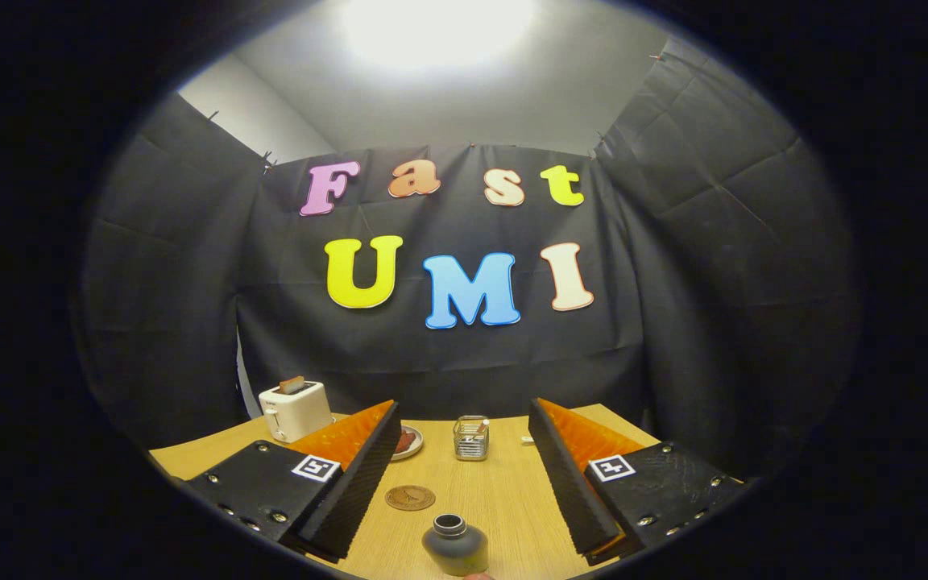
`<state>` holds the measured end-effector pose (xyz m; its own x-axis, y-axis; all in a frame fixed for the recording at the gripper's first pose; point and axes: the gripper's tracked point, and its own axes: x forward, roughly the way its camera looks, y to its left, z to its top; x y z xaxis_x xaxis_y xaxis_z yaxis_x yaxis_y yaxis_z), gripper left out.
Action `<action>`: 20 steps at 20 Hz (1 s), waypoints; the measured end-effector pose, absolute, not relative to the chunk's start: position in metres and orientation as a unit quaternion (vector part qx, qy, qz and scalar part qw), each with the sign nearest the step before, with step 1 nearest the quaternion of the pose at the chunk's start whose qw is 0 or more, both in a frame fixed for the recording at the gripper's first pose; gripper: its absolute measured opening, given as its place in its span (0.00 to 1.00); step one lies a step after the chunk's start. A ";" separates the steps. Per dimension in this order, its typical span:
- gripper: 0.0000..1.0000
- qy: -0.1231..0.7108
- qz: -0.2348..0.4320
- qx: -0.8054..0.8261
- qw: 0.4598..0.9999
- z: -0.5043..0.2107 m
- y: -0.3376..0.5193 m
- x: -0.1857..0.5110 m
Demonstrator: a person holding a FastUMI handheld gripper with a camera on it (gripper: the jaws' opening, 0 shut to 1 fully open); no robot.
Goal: Take the bottle from table, then pour the juice into the cup, finally place the bottle on the coaster
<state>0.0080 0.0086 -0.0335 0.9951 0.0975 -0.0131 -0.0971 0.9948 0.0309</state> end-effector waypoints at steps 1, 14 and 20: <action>0.97 0.009 0.048 0.013 0.999 -0.039 0.007 0.008; 0.97 0.069 0.081 0.000 0.994 -0.123 0.015 0.010; 0.97 0.103 0.099 -0.005 0.990 -0.158 0.024 0.007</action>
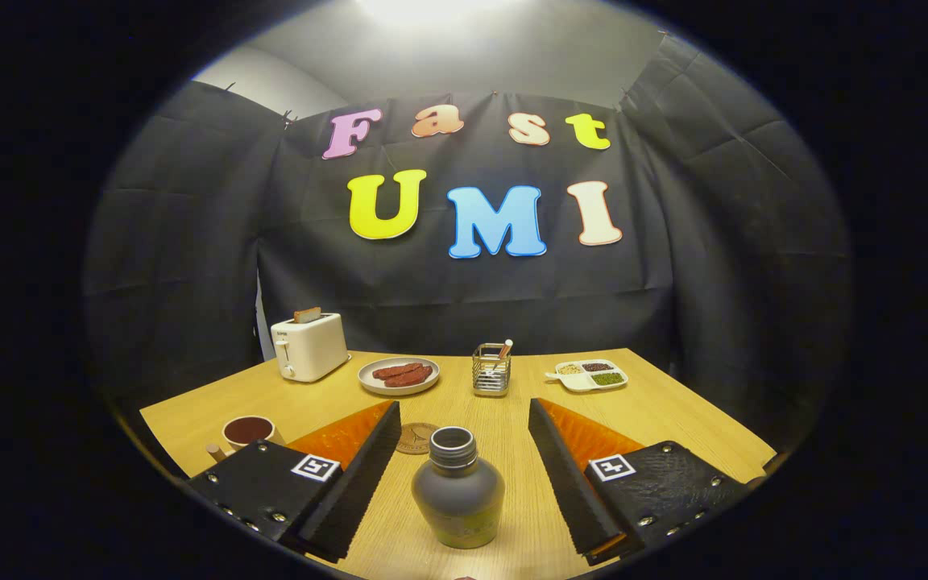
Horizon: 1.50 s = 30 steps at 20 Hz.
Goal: Take the bottle from table, then pour the juice into the cup, finally place the bottle on the coaster
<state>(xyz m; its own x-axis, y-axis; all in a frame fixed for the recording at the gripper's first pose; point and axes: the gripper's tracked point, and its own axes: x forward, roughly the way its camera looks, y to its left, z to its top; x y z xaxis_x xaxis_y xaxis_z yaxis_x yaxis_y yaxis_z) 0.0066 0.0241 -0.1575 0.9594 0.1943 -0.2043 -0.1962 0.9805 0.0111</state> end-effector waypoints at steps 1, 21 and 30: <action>0.97 0.108 0.098 -0.007 0.989 -0.163 0.024 0.006; 0.97 0.228 0.089 0.002 0.970 -0.274 0.022 -0.011; 0.81 0.240 0.092 -0.022 0.966 -0.284 0.028 -0.011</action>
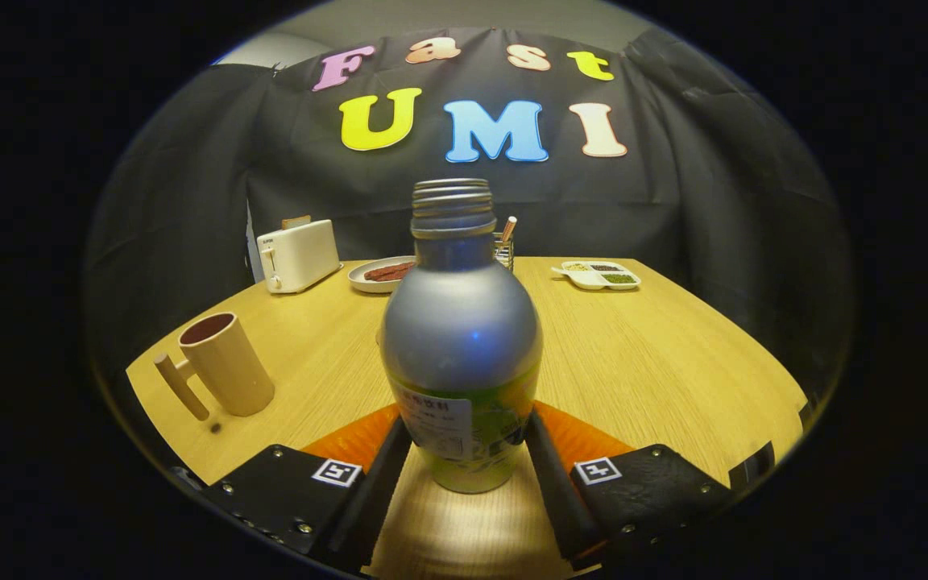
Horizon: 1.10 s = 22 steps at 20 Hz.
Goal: Take the bottle from table, then pour the juice into the cup, finally place the bottle on the coaster
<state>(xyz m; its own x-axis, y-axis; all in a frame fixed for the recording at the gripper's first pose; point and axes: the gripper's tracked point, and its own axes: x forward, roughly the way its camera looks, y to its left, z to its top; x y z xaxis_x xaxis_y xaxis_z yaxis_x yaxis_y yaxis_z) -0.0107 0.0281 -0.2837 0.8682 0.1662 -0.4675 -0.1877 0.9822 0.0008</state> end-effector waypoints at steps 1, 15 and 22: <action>0.81 0.240 0.092 -0.024 0.966 -0.284 0.028 -0.010; 0.72 0.229 0.143 -0.149 0.951 -0.243 0.061 0.007; 0.72 0.211 0.172 -0.266 0.925 -0.221 0.090 0.018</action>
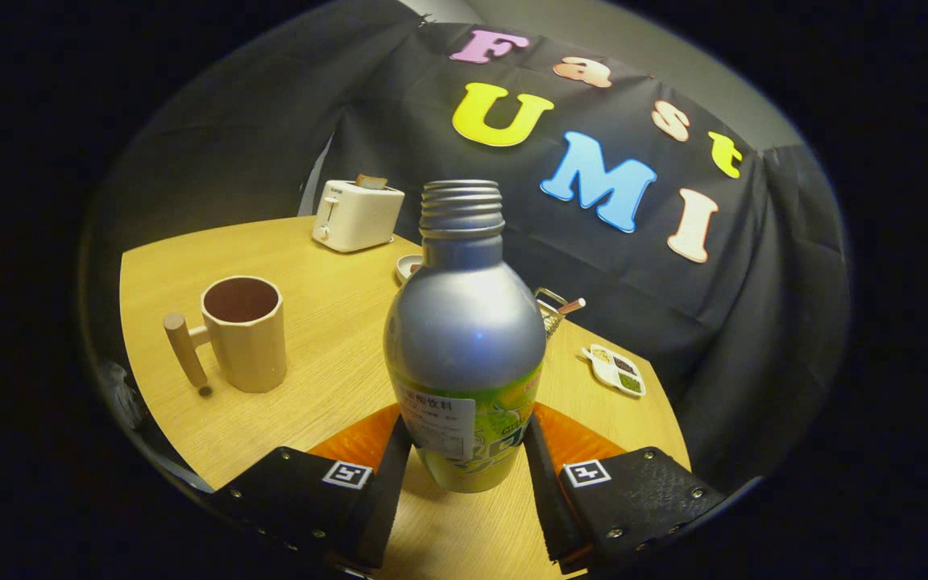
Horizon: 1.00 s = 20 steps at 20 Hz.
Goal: Take the bottle from table, then pour the juice into the cup, finally place the bottle on the coaster
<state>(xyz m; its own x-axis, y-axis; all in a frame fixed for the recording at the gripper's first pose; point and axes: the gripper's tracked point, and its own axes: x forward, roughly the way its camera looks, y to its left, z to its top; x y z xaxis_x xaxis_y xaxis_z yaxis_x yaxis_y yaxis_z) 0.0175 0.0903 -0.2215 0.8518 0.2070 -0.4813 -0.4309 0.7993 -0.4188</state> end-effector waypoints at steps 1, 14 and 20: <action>0.72 0.207 0.176 -0.281 0.921 -0.219 0.094 0.018; 0.72 0.206 0.181 -0.444 0.853 -0.222 0.115 0.035; 0.72 0.209 0.197 -0.505 0.814 -0.231 0.122 0.040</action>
